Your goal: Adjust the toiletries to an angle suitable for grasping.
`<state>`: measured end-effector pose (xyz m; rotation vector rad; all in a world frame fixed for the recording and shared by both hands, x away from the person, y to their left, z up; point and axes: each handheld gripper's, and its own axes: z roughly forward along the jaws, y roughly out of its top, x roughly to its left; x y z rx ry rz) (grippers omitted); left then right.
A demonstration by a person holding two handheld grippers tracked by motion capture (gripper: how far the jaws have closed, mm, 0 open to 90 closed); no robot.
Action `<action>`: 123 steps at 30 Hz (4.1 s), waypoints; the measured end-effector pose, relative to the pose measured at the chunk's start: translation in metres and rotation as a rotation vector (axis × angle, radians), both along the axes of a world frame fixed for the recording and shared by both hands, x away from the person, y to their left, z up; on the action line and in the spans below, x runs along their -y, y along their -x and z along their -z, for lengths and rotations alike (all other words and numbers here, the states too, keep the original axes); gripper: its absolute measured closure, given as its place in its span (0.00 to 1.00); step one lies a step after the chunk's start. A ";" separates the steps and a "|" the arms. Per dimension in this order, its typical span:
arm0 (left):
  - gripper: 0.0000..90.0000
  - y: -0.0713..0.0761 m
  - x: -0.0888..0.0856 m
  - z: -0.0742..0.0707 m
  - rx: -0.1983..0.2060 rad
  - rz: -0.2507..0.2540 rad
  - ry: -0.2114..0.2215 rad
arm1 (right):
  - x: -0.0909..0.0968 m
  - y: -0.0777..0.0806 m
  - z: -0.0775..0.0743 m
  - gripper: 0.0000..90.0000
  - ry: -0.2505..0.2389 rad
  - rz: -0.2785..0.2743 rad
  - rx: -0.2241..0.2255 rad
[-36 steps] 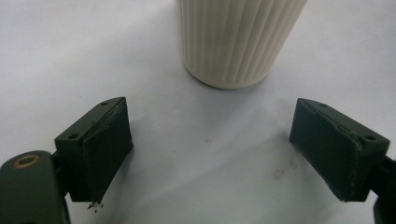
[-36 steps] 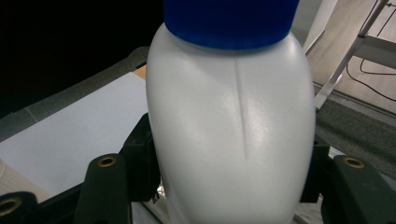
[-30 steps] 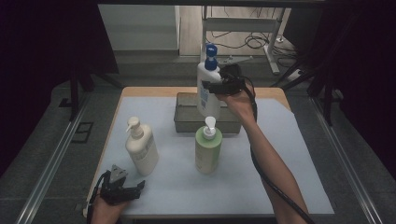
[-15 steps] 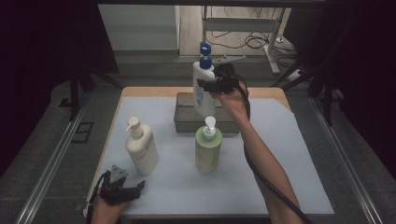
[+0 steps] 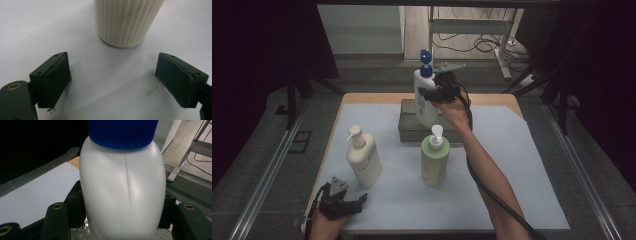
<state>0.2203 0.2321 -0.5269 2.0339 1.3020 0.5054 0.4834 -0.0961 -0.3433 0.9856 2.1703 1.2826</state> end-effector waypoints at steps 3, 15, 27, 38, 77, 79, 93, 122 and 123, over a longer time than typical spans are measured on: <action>0.14 0.000 0.000 0.000 0.000 0.000 0.000 | -0.001 0.000 0.004 0.45 0.007 -0.006 -0.002; 0.14 0.000 0.000 0.000 0.002 -0.001 0.000 | -0.001 0.003 0.024 0.45 0.024 -0.031 -0.032; 0.14 0.000 0.000 0.000 0.003 -0.001 -0.001 | -0.001 0.008 0.036 0.45 0.033 -0.062 -0.071; 0.14 0.000 0.000 0.000 0.002 -0.001 -0.001 | -0.004 0.009 0.043 0.45 0.054 -0.082 -0.090; 0.14 0.000 0.000 0.000 0.004 -0.002 -0.001 | 0.022 0.022 0.062 0.47 0.019 -0.150 -0.116; 0.14 0.000 0.000 0.000 0.004 -0.002 -0.002 | 0.026 0.024 0.063 0.49 0.015 -0.151 -0.122; 0.14 0.000 0.001 0.000 0.004 -0.002 -0.002 | 0.051 0.038 0.071 0.70 0.026 -0.156 -0.161; 0.14 0.000 0.000 0.000 0.003 -0.002 -0.003 | 0.044 0.003 0.095 1.00 0.069 0.006 -0.222; 0.14 0.000 0.000 0.000 0.003 -0.002 -0.003 | 0.043 0.003 0.096 1.00 0.075 0.000 -0.222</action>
